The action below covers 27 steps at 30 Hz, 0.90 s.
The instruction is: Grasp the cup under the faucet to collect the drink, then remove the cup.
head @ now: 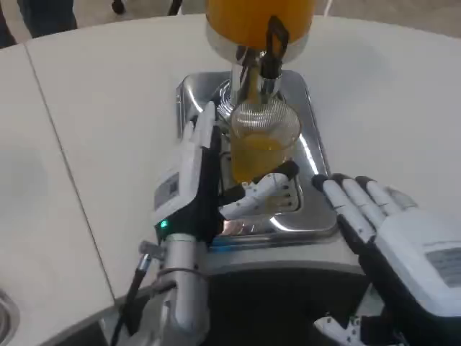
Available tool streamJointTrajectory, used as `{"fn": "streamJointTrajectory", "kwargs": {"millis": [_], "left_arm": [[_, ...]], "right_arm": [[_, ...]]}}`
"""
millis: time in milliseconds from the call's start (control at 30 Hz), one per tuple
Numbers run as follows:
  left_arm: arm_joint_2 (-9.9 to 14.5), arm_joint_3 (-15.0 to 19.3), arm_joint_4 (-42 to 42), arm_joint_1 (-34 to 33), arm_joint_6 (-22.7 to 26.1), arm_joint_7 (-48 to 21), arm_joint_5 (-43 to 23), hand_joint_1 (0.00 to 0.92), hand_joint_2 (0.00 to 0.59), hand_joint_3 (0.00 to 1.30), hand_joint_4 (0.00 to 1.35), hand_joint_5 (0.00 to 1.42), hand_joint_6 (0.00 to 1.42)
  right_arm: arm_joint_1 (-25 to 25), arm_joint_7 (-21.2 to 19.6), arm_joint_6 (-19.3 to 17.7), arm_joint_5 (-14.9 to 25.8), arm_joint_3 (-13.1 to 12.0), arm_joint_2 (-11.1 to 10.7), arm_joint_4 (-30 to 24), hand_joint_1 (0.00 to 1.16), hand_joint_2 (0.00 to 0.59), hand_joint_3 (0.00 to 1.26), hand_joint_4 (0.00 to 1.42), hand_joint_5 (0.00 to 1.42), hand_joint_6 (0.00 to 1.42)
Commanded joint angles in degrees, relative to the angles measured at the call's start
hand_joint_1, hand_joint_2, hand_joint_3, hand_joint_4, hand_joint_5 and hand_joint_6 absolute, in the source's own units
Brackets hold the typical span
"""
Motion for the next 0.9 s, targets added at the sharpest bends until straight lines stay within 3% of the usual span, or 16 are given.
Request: {"fn": "streamJointTrajectory", "kwargs": {"millis": [33, 633, 700, 767, 900], "left_arm": [[-1.11, -0.43, 2.89, -1.76, -3.05, 2.37, -0.90, 0.311, 0.041, 0.00, 0.00, 0.03, 0.06], [-3.59, -1.56, 13.14, -7.75, -5.92, 6.74, -2.33, 0.443, 0.059, 0.00, 0.00, 0.15, 0.20], [-4.10, -1.79, 13.96, -8.05, -5.50, 7.84, -2.23, 0.470, 0.064, 0.00, 0.00, 0.25, 0.34], [-4.71, -1.95, 14.71, -8.35, -5.10, 9.51, -2.05, 0.511, 0.069, 0.02, 0.07, 0.46, 0.67], [-6.31, -2.92, 15.50, -8.41, -4.72, 14.86, -0.48, 0.594, 0.075, 0.29, 0.40, 0.83, 1.10]], "right_arm": [[-0.33, 2.09, 0.95, -1.02, 0.20, 0.85, 0.38, 0.64, 0.308, 0.00, 0.00, 0.00, 0.05], [-4.57, 5.55, 4.63, -3.10, 0.34, 3.53, 2.66, 0.63, 0.301, 0.00, 0.00, 0.00, 0.06], [-4.88, 5.86, 5.00, -3.15, 0.23, 3.38, 2.84, 0.63, 0.304, 0.00, 0.00, 0.00, 0.06], [-5.30, 6.31, 5.37, -3.00, -0.13, 2.98, 3.18, 0.63, 0.306, 0.00, 0.00, 0.00, 0.06], [-6.72, 7.26, 6.58, -2.78, -1.14, 2.65, 3.71, 0.63, 0.309, 0.00, 0.00, 0.00, 0.06]]}}
